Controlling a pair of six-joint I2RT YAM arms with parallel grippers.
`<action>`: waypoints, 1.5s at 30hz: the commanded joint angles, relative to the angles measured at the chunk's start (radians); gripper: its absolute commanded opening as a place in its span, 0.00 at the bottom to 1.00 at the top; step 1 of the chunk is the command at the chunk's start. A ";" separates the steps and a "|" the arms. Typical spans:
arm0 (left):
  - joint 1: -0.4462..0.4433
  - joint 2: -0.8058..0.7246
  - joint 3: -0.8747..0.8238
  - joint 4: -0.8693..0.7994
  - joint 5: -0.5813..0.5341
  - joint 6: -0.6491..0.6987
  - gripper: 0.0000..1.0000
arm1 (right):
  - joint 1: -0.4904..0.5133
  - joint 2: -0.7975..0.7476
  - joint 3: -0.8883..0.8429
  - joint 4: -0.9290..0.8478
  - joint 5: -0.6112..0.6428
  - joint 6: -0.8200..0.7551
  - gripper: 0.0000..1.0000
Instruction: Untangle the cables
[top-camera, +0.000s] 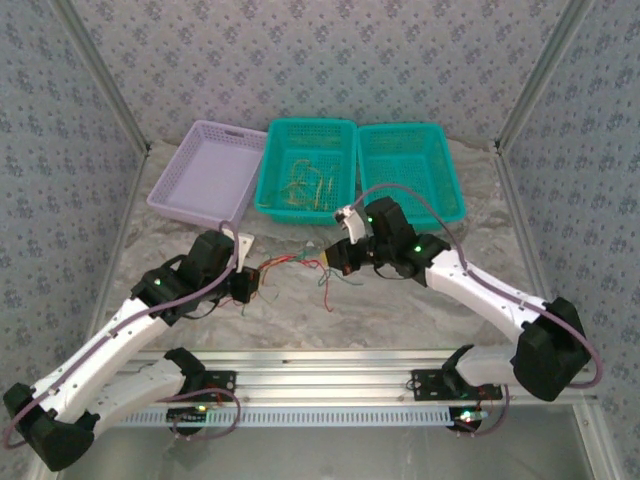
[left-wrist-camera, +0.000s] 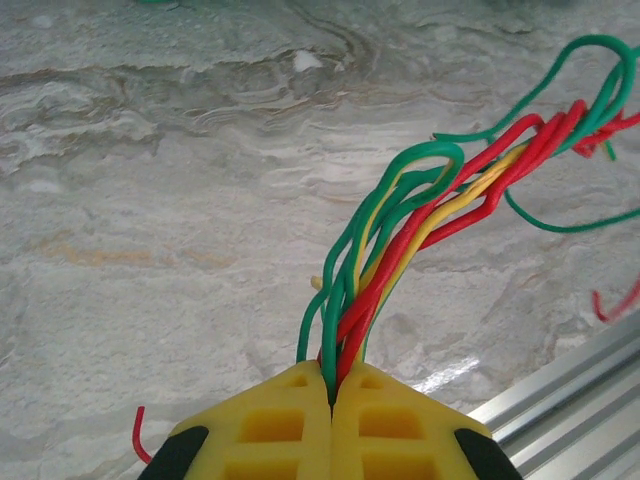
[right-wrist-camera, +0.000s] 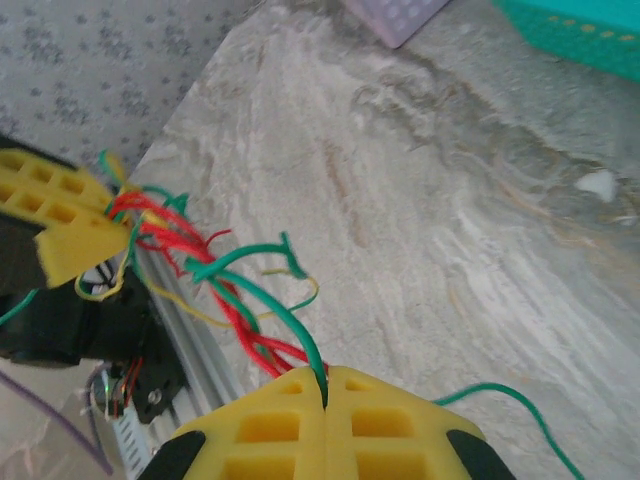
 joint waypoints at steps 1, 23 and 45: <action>0.001 -0.017 0.004 -0.028 -0.014 0.003 0.00 | -0.113 -0.099 -0.031 -0.036 0.129 0.062 0.00; 0.001 -0.010 0.011 -0.014 0.040 -0.032 0.00 | -0.229 -0.244 -0.013 -0.057 -0.059 0.062 0.15; 0.001 -0.122 -0.115 0.138 0.010 -0.374 0.00 | 0.119 -0.096 -0.006 -0.075 0.010 -0.024 0.42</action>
